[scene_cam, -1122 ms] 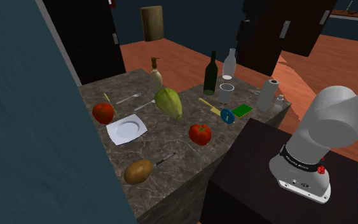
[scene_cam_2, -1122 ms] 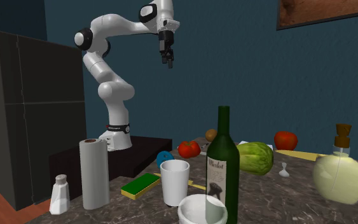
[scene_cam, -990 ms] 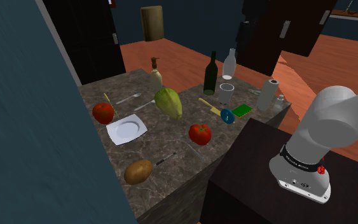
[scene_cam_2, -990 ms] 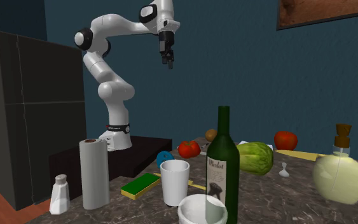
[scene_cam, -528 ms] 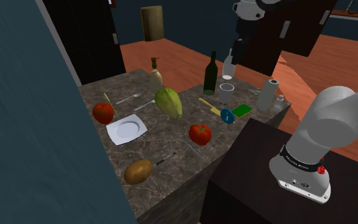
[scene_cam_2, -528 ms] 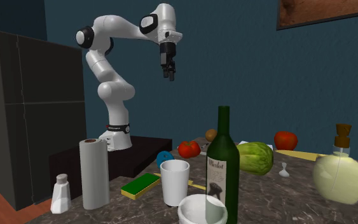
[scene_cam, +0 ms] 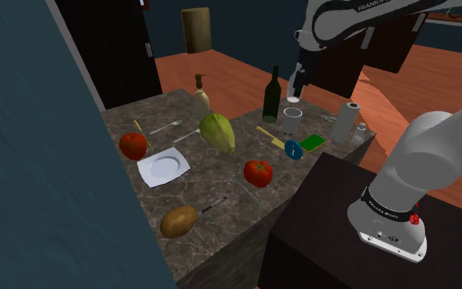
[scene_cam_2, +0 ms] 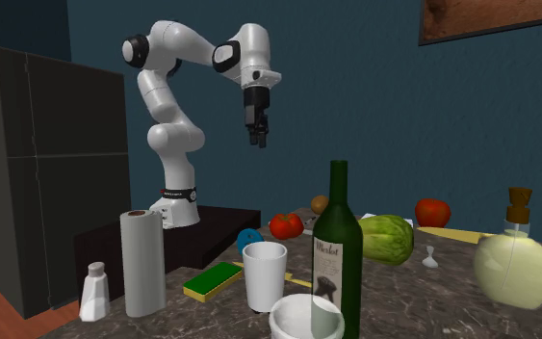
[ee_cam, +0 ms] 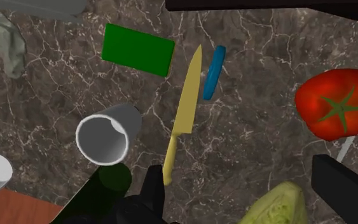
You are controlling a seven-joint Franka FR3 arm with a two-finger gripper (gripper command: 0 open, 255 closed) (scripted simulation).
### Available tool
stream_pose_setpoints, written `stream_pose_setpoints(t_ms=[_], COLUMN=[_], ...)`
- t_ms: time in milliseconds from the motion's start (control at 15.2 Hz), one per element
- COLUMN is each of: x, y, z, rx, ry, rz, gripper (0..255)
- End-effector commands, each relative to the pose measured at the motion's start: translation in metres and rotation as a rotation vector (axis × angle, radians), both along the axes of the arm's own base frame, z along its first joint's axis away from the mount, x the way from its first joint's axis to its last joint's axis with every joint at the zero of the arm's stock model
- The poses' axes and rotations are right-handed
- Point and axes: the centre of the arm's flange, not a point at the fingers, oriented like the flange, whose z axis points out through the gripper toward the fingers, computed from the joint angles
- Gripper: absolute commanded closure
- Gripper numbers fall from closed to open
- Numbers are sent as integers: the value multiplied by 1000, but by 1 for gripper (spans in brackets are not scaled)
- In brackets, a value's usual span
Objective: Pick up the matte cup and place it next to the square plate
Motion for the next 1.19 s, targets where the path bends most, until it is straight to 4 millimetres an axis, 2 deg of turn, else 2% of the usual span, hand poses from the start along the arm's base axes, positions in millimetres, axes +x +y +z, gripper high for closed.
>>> stream_pose_setpoints(t_ms=[0, 1122], x=[9, 76], y=[-16, -144], z=[-20, -192], rx=[-2, -11], ry=[1, 20], rz=[3, 27], gripper=[0, 0])
